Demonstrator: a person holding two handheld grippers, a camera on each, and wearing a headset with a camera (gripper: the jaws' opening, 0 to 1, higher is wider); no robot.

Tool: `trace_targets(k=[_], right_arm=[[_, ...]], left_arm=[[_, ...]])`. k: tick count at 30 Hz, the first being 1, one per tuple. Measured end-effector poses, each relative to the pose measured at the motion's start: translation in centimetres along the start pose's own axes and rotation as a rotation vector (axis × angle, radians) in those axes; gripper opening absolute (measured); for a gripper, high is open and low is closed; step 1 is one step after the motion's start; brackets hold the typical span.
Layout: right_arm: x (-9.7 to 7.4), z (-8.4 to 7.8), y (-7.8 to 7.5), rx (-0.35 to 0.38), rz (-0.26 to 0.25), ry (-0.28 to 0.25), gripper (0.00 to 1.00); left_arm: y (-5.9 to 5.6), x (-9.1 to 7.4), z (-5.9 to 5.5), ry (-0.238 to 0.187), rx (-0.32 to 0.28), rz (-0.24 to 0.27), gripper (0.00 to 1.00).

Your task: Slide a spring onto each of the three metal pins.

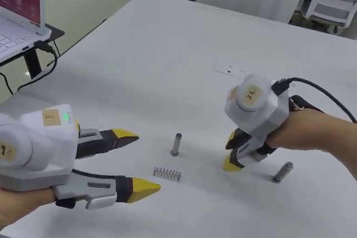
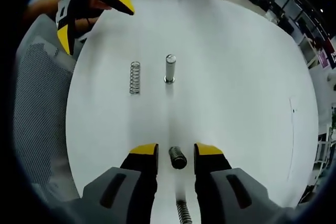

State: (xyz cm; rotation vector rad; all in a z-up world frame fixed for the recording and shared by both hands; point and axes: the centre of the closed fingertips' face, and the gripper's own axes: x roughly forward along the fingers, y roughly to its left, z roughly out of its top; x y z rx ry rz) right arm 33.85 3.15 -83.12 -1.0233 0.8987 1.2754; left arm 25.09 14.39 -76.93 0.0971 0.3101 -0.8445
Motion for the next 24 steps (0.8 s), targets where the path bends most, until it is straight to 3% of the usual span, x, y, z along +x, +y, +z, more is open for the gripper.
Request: trace_targets(k=[10, 24], right_arm=[[-0.9, 3.1, 1.3, -0.060, 0.006, -0.036, 0.25], [0.2, 5.8, 4.1, -0.135, 0.037, -0.042, 0.23]], left_arm=[[0.1, -0.3, 0.0, -0.005, 0.003, 0.006, 0.54], [-0.1, -0.8, 0.0, -0.005, 0.013, 0.009, 0.53]])
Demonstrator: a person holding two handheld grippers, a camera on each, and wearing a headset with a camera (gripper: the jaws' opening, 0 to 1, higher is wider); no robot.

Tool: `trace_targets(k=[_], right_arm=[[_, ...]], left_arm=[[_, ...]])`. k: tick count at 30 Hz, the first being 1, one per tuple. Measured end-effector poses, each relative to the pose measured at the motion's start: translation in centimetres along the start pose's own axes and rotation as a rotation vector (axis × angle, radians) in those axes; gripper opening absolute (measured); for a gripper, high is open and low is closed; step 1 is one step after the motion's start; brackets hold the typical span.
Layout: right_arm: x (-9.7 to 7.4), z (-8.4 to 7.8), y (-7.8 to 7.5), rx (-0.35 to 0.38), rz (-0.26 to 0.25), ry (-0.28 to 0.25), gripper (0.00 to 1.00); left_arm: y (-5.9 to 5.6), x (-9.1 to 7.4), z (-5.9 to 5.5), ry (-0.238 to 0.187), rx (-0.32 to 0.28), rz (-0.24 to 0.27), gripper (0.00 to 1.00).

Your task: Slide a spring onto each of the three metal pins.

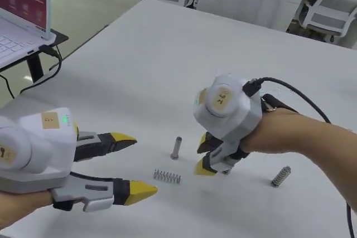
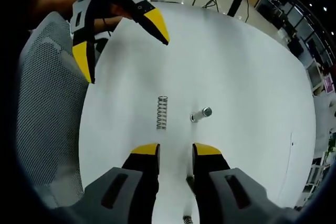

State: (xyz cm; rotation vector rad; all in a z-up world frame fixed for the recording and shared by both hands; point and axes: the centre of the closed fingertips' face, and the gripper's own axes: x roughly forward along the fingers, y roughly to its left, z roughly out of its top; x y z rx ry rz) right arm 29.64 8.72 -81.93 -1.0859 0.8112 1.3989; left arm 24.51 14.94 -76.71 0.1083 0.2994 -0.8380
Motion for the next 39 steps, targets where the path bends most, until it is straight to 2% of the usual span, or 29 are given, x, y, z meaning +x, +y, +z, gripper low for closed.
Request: trace_targets(k=[6, 17, 29, 39], right_arm=[[1.1, 0.9, 1.0, -0.014, 0.028, -0.001, 0.20], [2.9, 1.5, 1.8, -0.016, 0.061, 0.007, 0.15], [4.3, 0.9, 2.0, -0.006, 0.079, 0.030, 0.12], [4.7, 0.6, 2.1, -0.004, 0.086, 0.041, 0.08]], left_arm=[[-0.1, -0.2, -0.1, 0.003, 0.003, 0.001, 0.52], [0.0, -0.5, -0.4, 0.011, -0.003, 0.007, 0.51], [0.1, -0.7, -0.6, 0.018, -0.006, 0.009, 0.50], [0.0, -0.6, -0.7, 0.019, -0.005, 0.007, 0.49]])
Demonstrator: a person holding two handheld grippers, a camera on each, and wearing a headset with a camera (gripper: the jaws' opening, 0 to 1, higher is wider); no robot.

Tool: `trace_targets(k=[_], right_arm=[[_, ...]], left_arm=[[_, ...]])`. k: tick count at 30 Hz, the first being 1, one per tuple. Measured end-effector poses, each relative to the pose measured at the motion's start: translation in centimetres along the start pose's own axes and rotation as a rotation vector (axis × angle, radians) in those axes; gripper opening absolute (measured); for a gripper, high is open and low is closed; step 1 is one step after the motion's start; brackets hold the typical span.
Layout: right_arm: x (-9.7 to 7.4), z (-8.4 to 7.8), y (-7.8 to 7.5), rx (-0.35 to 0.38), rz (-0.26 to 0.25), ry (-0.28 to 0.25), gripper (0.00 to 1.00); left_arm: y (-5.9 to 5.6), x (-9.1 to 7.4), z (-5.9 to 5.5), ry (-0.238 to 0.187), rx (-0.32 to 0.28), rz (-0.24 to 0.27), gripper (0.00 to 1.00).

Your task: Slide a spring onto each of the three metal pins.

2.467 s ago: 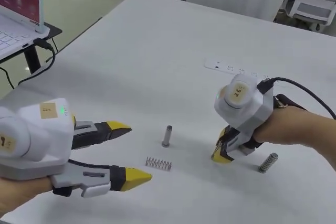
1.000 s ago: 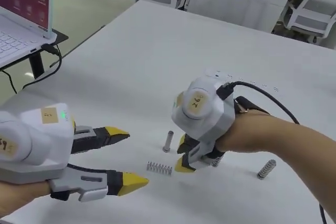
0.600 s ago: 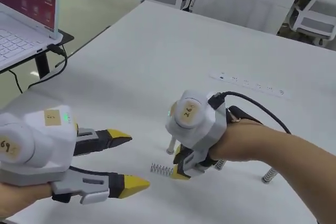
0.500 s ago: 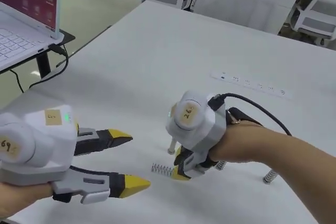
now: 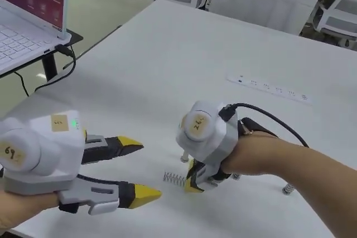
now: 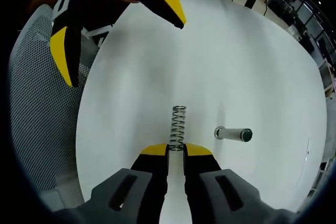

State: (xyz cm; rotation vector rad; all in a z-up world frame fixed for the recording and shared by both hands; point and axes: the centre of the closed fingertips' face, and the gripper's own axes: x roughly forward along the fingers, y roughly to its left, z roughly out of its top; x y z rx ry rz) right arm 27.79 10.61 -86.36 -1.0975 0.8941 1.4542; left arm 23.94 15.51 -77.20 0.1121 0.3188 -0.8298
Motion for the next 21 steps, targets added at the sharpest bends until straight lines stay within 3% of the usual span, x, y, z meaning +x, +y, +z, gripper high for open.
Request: trace_targets(k=[9, 21], right_arm=[[-0.5, 0.0, 0.2, 0.004, -0.010, -0.009, 0.08], [-3.2, -0.1, 1.2, 0.034, -0.003, -0.050, 0.08]], left_arm=[[-0.5, 0.4, 0.1, 0.014, 0.017, -0.013, 0.48], [-1.5, 1.7, 0.0, 0.043, 0.046, -0.075, 0.44]])
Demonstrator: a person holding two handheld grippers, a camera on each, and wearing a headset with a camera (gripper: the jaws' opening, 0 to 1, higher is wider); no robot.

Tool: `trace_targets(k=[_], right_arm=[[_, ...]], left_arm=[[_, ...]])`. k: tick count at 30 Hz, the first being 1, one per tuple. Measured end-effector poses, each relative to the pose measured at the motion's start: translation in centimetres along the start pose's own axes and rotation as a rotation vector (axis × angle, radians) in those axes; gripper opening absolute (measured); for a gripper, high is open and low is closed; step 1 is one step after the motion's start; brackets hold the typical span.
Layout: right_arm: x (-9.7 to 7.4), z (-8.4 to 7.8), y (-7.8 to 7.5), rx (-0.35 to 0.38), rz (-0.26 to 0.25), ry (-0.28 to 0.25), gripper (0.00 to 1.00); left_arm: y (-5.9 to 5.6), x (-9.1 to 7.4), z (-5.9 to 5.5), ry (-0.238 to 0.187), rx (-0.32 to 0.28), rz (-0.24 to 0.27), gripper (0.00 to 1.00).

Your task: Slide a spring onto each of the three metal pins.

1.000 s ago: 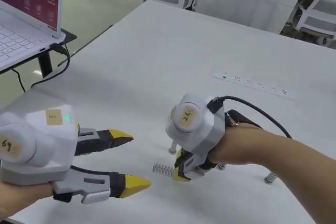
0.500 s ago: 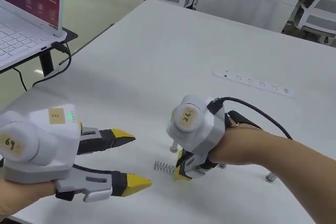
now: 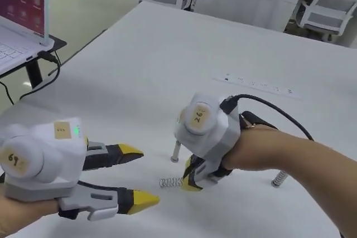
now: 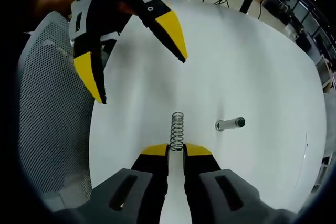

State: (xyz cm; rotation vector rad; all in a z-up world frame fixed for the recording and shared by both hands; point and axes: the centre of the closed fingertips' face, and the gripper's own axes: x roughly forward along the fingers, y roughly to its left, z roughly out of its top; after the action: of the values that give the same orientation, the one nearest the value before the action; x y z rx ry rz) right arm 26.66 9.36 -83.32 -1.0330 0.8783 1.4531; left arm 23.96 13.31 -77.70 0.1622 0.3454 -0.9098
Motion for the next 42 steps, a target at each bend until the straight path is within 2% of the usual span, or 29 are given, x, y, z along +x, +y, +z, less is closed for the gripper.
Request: trace_targets(k=[14, 22, 29, 34, 42], right_arm=[[-2.3, -0.5, 0.6, 0.042, -0.040, -0.037, 0.07], [-4.8, 0.5, 1.8, 0.061, -0.040, -0.104, 0.07], [-6.3, 1.3, 2.7, 0.050, -0.053, -0.133, 0.07], [-7.2, 2.0, 3.6, 0.039, -0.050, -0.147, 0.07], [-8.2, 2.3, 4.0, 0.035, -0.054, -0.154, 0.07]], left_arm=[[-1.1, 1.8, 0.7, 0.019, 0.055, -0.082, 0.41], [-1.3, 1.9, 1.0, 0.023, 0.081, -0.097, 0.37], [-1.9, 2.3, 1.0, 0.036, 0.107, -0.119, 0.34], [-2.5, 2.6, 1.3, 0.043, 0.148, -0.139, 0.30], [-3.2, 3.0, 2.0, 0.036, 0.223, -0.164, 0.19]])
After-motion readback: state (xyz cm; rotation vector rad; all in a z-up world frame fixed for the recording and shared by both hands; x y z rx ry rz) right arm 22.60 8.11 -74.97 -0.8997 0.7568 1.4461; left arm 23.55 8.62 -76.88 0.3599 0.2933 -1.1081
